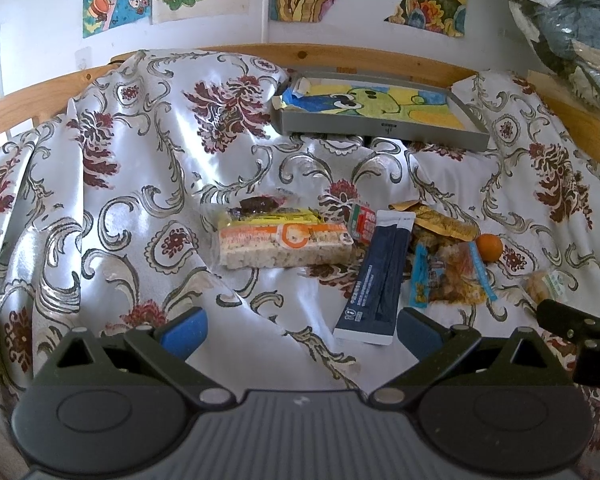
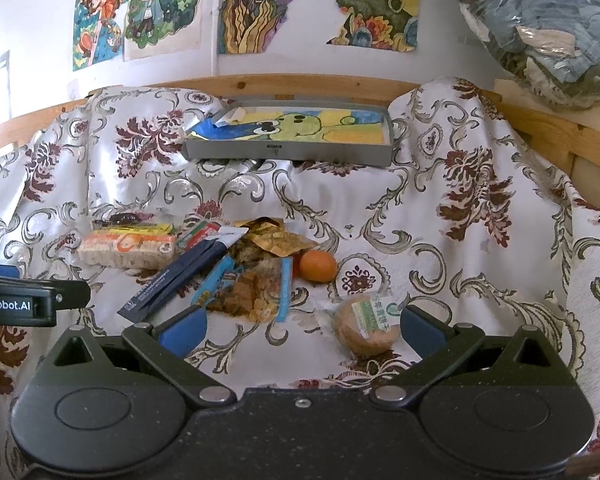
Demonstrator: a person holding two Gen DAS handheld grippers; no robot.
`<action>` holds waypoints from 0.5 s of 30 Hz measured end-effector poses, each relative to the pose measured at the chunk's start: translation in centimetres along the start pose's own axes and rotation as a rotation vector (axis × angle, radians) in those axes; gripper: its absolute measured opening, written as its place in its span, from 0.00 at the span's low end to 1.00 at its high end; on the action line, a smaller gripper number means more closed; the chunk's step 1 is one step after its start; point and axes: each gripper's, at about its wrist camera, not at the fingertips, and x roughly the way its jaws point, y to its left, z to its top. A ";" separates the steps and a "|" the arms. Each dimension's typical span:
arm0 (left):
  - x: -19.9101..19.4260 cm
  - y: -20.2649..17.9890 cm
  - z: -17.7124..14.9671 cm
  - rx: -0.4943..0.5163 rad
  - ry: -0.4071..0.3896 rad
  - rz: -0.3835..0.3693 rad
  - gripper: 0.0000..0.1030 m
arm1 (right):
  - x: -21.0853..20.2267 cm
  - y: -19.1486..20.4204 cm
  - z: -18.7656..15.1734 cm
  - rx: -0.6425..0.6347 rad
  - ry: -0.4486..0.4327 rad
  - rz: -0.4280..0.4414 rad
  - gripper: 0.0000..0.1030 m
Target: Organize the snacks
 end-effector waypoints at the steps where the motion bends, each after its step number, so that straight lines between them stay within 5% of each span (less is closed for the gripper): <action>1: 0.0 0.0 0.0 0.001 0.002 0.000 0.99 | 0.1 0.0 0.1 -0.003 0.003 -0.001 0.99; 15: 2.1 -2.1 1.2 0.097 0.045 -0.064 0.99 | 1.7 -1.5 0.1 -0.043 0.050 0.008 0.99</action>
